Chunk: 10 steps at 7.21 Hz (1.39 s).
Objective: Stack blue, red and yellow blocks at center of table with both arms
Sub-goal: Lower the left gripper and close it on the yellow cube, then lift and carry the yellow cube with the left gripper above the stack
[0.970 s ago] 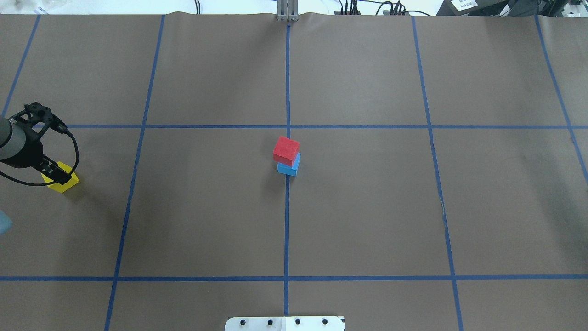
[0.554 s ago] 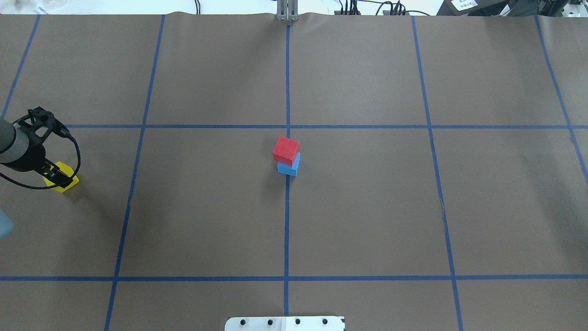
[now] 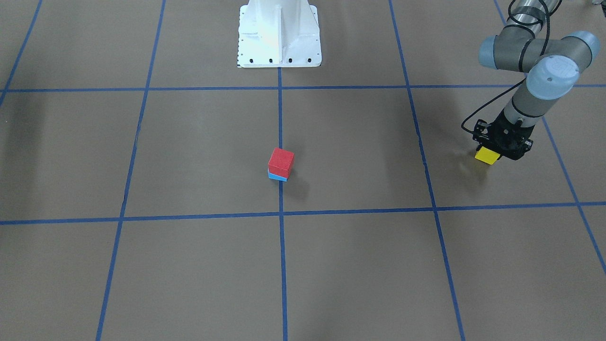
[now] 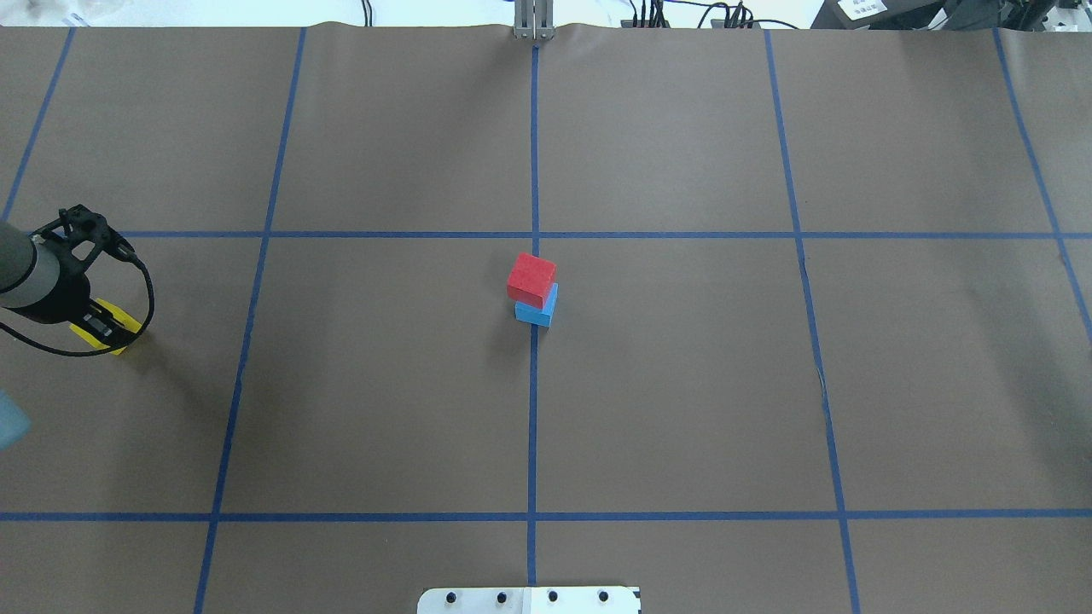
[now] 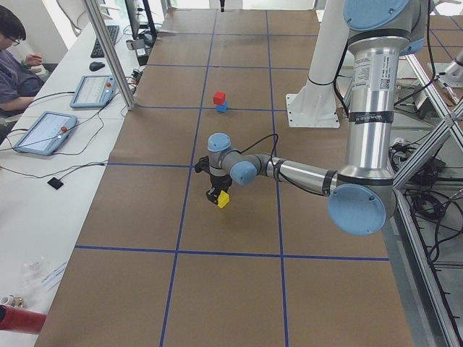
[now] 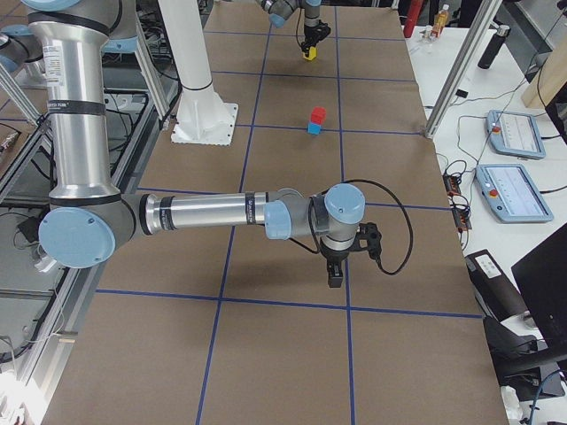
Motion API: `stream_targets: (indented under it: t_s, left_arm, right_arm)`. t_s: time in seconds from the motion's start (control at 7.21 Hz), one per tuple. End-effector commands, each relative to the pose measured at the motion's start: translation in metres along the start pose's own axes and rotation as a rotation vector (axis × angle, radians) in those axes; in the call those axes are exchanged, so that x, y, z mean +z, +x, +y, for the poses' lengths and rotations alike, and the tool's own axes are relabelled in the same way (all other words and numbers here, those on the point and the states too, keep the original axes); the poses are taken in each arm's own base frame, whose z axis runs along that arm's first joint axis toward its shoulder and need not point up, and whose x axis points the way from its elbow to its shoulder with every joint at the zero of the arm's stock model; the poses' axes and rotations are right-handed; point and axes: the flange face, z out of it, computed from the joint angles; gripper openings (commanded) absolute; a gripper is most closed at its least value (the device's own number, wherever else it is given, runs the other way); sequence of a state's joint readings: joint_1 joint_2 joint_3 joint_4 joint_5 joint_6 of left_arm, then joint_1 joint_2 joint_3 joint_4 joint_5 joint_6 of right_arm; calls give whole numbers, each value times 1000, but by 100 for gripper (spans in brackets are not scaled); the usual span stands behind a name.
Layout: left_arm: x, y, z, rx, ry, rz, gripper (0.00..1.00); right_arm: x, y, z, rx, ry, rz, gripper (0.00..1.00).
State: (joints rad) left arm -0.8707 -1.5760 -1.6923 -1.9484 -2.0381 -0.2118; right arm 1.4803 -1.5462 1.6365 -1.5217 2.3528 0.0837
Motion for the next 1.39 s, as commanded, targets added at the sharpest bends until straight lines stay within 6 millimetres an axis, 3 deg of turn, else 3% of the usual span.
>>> stream_targets:
  t_s: [0.0,0.14,0.28,0.55,0.69,0.83,0.97,1.25]
  left_arm:
    - [-17,11,-1,-12,10,28,0]
    - [-39,29,-9,-22,-13,81,0]
    - [-87,57,-21,-44,-53,83,0]
    - [-192,126,-94,-88,-128,65,0]
    - [-222,150,-124,-95,-130,78,0]
    - [-247,182,-157,-189,-123,129,0]
    - [-256,227,-191,-229,-123,156,0]
    - [-256,326,-268,-303,-171,183,0]
  right_arm:
    - [0,0,0,-1,0,1,100]
    - [0,0,0,-1,0,-2,100]
    - [0,0,0,-1,0,-2,100]
    - [0,0,-1,-3,0,-2,100]
    - [0,0,-1,-5,1,-2,100]
    - [-1,2,0,-23,2,2,100]
    - [1,6,1,-46,-3,4,100]
    - [0,8,1,-46,-1,6,100]
